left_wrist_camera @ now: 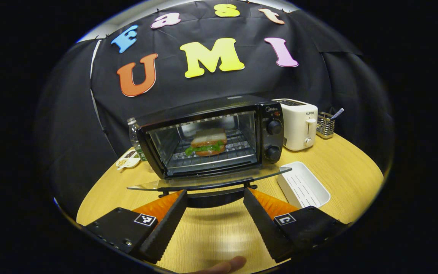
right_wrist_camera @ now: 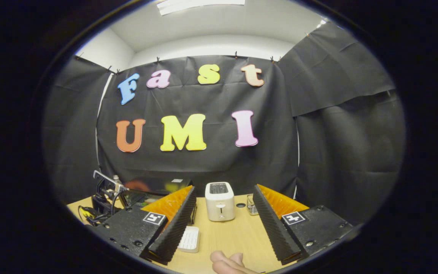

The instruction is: Open the electric oven with the left hand, put the food in, and close the electric oven.

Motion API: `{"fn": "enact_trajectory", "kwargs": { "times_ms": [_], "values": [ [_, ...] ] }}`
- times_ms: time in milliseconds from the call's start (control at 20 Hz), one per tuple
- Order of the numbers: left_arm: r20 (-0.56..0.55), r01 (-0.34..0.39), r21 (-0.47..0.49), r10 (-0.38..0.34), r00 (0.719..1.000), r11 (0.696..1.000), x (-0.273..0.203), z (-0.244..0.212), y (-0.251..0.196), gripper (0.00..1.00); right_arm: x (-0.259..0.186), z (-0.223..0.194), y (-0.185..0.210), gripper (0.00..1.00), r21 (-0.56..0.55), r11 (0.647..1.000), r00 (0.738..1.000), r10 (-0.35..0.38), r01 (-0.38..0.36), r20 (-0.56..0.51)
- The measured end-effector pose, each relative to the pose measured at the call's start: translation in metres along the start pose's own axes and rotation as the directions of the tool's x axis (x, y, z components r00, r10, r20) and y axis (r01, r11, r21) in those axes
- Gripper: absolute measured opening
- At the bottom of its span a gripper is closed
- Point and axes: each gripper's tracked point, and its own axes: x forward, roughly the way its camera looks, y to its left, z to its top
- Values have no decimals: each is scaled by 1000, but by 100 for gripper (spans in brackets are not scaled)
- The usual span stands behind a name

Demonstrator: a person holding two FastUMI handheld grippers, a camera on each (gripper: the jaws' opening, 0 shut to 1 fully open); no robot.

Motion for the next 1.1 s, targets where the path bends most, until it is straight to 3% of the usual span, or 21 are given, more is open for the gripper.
{"fn": "enact_trajectory", "kwargs": {
  "times_ms": [550,900,1100],
  "values": [
    [125,-15,-42,20,992,999,11,46,8,97,-18,11,-16,96,14,1000,999,-28,28,20],
    [235,20,-83,0,972,996,35,90,20,95,-46,16,-19,96,19,999,999,-45,45,15],
    [265,34,-94,-8,964,995,23,99,24,96,-68,23,-17,96,0,999,998,-54,54,32]
  ]
}}
